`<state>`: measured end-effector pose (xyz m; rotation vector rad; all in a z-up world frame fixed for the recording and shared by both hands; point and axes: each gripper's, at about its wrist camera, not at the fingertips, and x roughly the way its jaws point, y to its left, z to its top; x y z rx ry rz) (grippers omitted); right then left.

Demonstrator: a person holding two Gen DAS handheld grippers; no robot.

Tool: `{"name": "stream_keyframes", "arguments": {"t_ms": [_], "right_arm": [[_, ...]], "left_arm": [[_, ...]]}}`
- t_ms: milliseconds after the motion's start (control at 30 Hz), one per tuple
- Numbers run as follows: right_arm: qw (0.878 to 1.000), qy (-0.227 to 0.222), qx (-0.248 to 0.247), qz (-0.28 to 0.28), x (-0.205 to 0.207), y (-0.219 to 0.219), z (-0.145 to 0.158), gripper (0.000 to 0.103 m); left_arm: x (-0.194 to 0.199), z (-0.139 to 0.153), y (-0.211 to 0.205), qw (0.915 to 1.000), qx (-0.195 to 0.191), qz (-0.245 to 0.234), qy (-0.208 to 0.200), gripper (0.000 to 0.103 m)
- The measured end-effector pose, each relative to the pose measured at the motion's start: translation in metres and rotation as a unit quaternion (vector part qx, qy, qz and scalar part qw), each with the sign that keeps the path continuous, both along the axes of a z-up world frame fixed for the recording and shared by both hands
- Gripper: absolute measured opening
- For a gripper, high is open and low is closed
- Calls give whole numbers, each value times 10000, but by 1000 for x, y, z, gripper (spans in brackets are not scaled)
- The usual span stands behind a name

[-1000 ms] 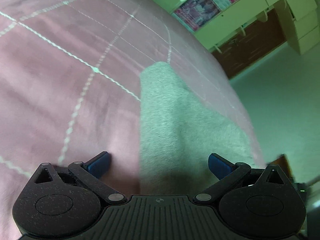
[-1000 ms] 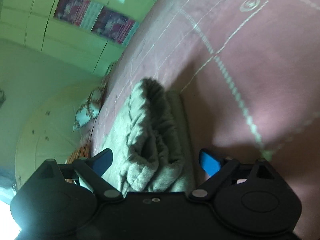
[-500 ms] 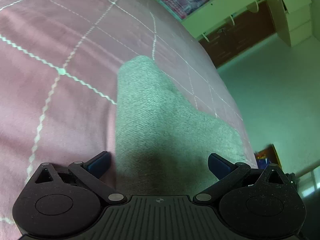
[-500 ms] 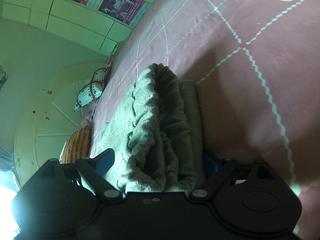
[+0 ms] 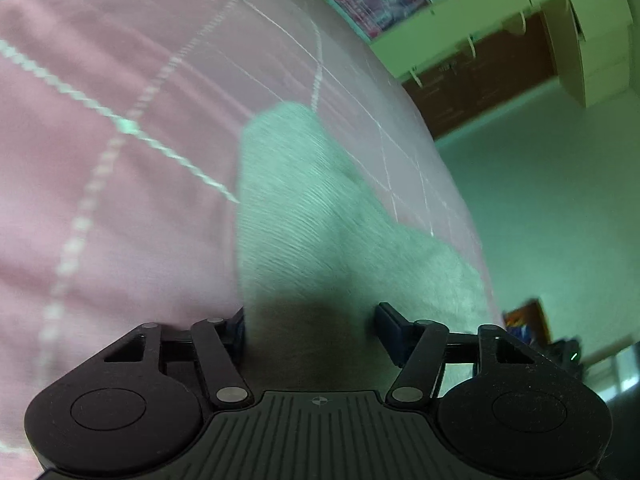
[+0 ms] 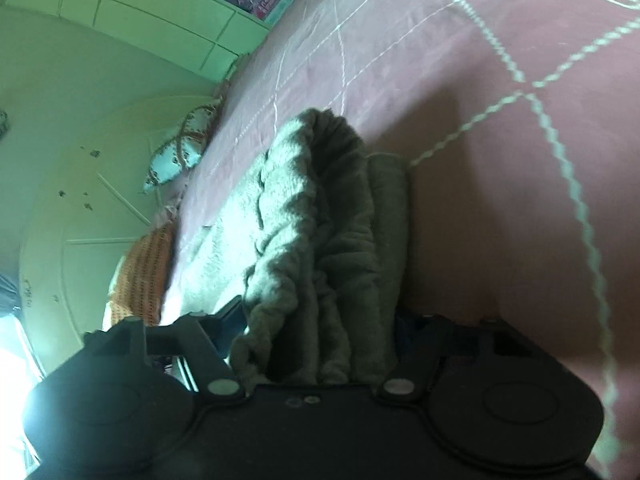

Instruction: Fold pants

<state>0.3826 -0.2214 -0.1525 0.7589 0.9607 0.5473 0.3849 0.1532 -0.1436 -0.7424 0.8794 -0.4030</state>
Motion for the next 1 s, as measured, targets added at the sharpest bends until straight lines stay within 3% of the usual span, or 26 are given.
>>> {"name": "stream_keyframes", "arguments": {"t_ms": [67, 100, 133, 367, 633, 667, 700, 733, 767, 800, 867, 933, 1000], "right_arm": [[9999, -67, -115, 21, -2, 6, 6, 44], [9999, -107, -109, 39, -5, 5, 10, 42], [9998, -157, -71, 71, -7, 3, 13, 39], [9958, -755, -184, 485, 5, 8, 54, 37], [9913, -1061, -238, 739, 127, 34, 87, 39], [9929, -921, -216, 725, 146, 36, 82, 41], [9932, -845, -322, 728, 161, 37, 72, 51], [9915, -832, -805, 586, 173, 38, 60, 65], [9868, -688, -1426, 346, 180, 43, 49, 71], [9769, -520, -2071, 97, 182, 45, 40, 69], [9700, -1166, -2131, 27, 165, 47, 48, 68], [9396, -2015, -2763, -105, 143, 62, 67, 63], [9324, -2502, -2607, -25, 132, 75, 82, 63]], "left_arm": [[-2, 1, -2, 9999, -12, 100, -16, 41], [-5, 1, 1, 9997, -154, 155, -55, 31], [-7, 3, 5, 9992, -325, 169, -133, 27], [6, 37, 22, 9946, -667, 211, -762, 26], [108, 61, 64, 9930, -437, 413, -1017, 27], [121, 56, 68, 9936, -309, 479, -975, 28], [132, 48, 72, 9940, -28, 679, -857, 41], [137, 39, 78, 9923, 330, 1000, -652, 51], [137, 34, 82, 9873, 796, 1304, -428, 51], [134, 33, 85, 9835, 1088, 1379, -427, 51], [120, 43, 82, 9763, 1528, 1320, -780, 51], [114, 52, 72, 9672, 1999, 1212, -994, 51], [115, 60, 56, 9620, 2231, 1072, -1154, 54]]}}
